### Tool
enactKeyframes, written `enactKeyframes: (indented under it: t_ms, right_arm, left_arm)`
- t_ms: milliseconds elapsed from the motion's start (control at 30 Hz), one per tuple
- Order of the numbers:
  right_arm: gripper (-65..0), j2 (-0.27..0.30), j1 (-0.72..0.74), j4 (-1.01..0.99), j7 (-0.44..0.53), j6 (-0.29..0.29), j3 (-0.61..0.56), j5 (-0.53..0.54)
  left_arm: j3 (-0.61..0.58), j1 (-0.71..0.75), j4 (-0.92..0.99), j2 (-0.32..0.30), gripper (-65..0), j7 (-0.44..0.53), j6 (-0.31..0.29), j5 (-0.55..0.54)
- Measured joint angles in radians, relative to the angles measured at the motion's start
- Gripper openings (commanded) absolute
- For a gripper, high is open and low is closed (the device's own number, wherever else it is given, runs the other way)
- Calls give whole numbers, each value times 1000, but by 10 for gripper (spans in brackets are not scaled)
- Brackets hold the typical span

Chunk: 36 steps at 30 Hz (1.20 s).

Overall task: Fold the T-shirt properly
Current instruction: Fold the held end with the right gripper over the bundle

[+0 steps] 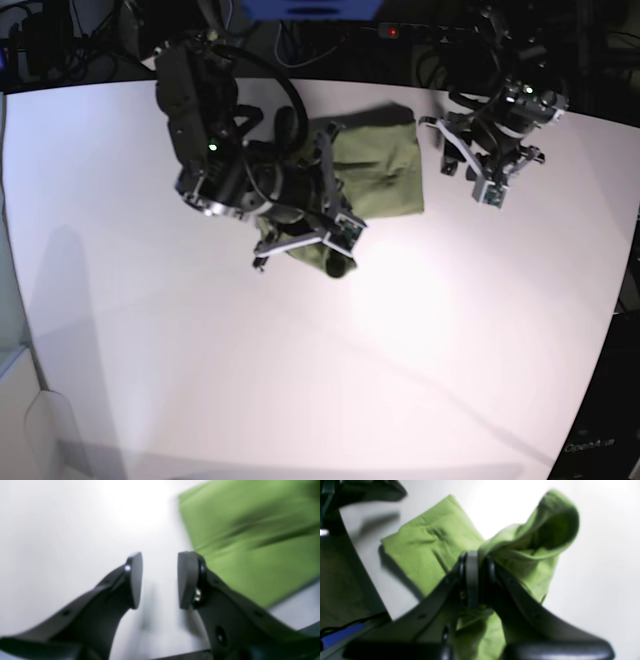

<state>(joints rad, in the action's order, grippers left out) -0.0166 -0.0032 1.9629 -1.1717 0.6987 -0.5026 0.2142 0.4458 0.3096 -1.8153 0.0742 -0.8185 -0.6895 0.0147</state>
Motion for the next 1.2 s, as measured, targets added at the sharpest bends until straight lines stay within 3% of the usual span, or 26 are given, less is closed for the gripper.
enactKeyframes:
  t_ms: [267, 567, 800, 1200]
  right_arm:
    - [-641, -8, 14, -5, 2, 0, -116, 2]
    - [-641, -6, 1, -5, 1, 0, -121, 1]
    - [-641, 0, -3, -6, 0, 0, -184, -3]
    - [-641, -25, 62, -144, 23, 0, -256, -2]
  left_arm:
    - [42, -42, 129, -13, -424, 26, -6, -24]
    - [40, -153, 264, 12, -424, 71, -6, -50]
    - [40, -192, 270, 46, -424, 40, -6, -42]
    - [38, -207, 274, 41, -424, 40, 2, -19]
